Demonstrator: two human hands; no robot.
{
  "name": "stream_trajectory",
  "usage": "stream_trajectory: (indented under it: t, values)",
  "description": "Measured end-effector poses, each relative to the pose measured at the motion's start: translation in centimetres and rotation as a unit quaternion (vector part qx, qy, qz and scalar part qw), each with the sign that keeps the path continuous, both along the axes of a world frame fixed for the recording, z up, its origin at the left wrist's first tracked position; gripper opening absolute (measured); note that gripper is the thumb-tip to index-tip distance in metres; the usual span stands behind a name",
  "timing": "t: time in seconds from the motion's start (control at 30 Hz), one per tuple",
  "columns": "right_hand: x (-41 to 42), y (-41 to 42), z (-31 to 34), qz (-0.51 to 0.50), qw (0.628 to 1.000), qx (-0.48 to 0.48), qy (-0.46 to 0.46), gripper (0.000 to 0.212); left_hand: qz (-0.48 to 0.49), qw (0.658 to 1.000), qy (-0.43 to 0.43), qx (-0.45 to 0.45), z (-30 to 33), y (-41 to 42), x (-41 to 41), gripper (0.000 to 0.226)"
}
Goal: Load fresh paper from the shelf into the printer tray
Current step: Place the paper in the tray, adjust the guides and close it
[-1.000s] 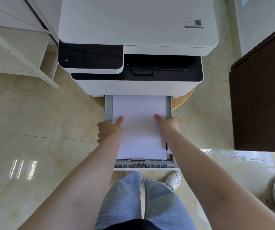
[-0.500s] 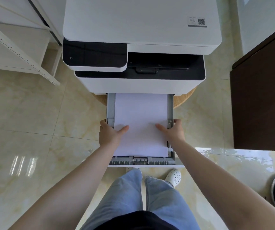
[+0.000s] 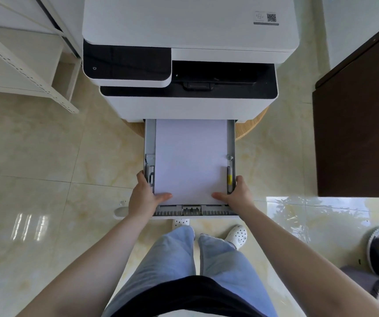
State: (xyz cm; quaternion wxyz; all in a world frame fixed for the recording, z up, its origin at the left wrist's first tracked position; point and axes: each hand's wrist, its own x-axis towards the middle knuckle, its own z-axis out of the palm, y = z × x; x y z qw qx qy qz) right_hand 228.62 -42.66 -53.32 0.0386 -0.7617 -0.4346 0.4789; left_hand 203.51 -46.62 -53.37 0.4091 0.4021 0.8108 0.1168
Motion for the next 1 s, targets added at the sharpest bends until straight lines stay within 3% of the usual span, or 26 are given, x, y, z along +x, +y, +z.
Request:
stream_trajectory:
  t: [0.1,0.17,0.27,0.33,0.4,0.53,0.63,1.0]
  values:
    - [0.1,-0.6,0.0,-0.02,0.999,0.021,0.018,0.085,-0.021,0.999,0.04,-0.004,0.3,-0.2,-0.7,0.104]
    - [0.1,-0.9,0.1,-0.057,0.997,0.044,0.041,0.076,-0.01,0.998,0.06,0.017,0.5,-0.4,-1.2,0.101]
    - [0.0,-1.2,0.3,-0.135,0.985,0.083,0.068,0.049,0.056,0.99,0.024,0.123,0.8,-0.8,-1.5,0.062]
    - [-0.2,-1.4,0.5,-0.169,0.977,0.099,0.08,0.031,0.081,0.987,0.021,0.141,0.9,-1.0,-1.5,0.035]
    - [-0.4,-1.7,0.6,-0.203,0.968,0.112,0.096,0.017,0.115,0.984,0.017,0.132,1.0,-1.0,-1.3,0.024]
    - [-0.5,-1.8,1.1,-0.243,0.954,0.139,0.107,0.001,0.151,0.981,0.017,0.117,1.2,-0.7,-0.9,0.018]
    - [-0.6,-2.0,1.0,-0.241,0.957,0.135,0.087,0.004,0.186,0.975,0.01,0.119,1.4,-0.7,-0.9,0.022]
    - [-0.9,-1.5,1.9,-0.25,0.958,0.115,0.075,0.015,0.166,0.979,0.017,0.118,1.8,-0.3,-0.9,0.023]
